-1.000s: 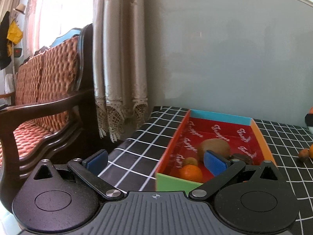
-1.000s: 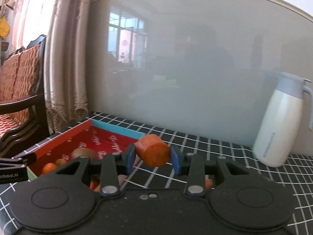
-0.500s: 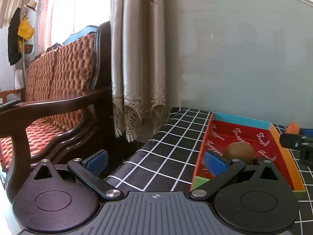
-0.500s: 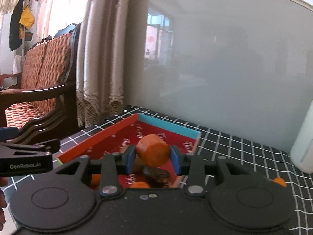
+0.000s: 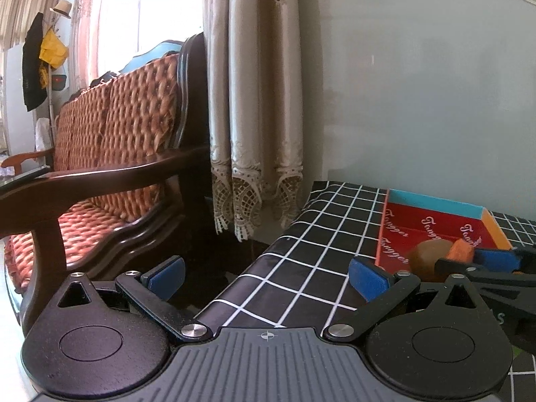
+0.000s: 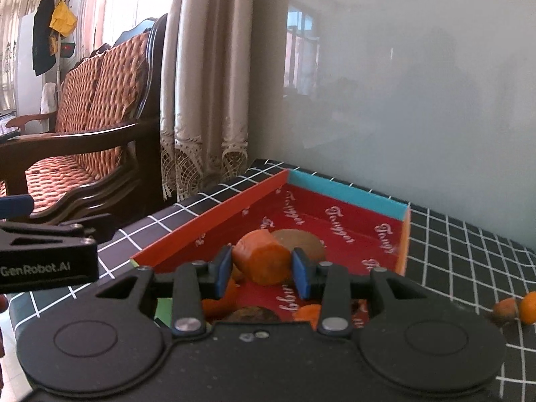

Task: Organize fruits
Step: 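Carry the orange piece into the red box and open the right gripper, then move the left gripper from the box to the orange kumquat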

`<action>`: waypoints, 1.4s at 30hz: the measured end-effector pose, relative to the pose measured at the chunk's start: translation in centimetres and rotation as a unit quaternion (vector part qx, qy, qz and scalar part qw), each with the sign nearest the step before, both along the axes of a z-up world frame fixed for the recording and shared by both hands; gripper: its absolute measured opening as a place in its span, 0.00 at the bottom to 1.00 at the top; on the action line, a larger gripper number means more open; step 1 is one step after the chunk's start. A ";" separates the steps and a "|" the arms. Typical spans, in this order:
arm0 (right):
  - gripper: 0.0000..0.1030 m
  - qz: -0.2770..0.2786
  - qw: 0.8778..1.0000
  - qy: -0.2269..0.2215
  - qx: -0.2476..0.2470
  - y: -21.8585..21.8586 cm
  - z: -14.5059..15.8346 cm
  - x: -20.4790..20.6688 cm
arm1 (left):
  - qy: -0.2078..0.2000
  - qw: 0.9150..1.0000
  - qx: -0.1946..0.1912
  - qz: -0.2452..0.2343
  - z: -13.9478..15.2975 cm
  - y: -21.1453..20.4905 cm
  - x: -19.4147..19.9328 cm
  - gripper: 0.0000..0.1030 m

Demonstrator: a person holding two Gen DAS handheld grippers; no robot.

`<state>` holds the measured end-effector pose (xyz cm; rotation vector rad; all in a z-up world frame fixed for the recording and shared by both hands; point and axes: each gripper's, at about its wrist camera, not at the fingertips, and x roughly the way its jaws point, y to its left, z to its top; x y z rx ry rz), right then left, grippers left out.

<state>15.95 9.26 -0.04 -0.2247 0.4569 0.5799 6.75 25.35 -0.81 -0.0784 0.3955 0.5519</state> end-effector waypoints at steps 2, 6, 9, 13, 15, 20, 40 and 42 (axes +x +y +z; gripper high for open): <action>0.37 0.001 1.000 0.001 -0.003 0.5 -0.2 0.1 | 0.001 1.000 0.000 0.002 0.0 0.3 -0.1 1.00; 0.74 -0.015 0.999 -0.040 -0.011 1.2 -0.1 -0.9 | 0.003 1.000 0.001 0.007 -0.2 0.7 -0.4 1.00; 0.69 -0.011 0.999 -0.045 0.007 0.6 0.7 -1.2 | 0.002 1.000 -0.005 0.010 -0.2 1.2 -0.5 1.00; 0.69 -0.034 0.996 -0.072 0.029 -1.0 2.2 -1.5 | -0.001 1.000 -0.007 0.008 -0.1 1.1 -0.6 1.00; 0.69 -0.042 0.995 -0.080 0.038 -2.0 3.0 -1.5 | -0.004 1.000 -0.007 0.005 0.1 0.8 -0.6 1.00; 0.69 -0.074 0.989 -0.113 0.054 -5.2 4.8 -1.7 | -0.010 1.000 -0.008 -0.003 0.4 -0.4 -0.5 1.00; 0.71 -0.300 0.932 -0.096 0.182 -27.5 6.0 -0.2 | -0.037 0.994 0.021 -0.104 2.1 -11.4 1.4 1.00; 0.71 -0.304 0.931 -0.099 0.179 -28.2 5.9 -0.4 | -0.036 0.992 0.027 -0.114 2.1 -12.8 1.5 1.00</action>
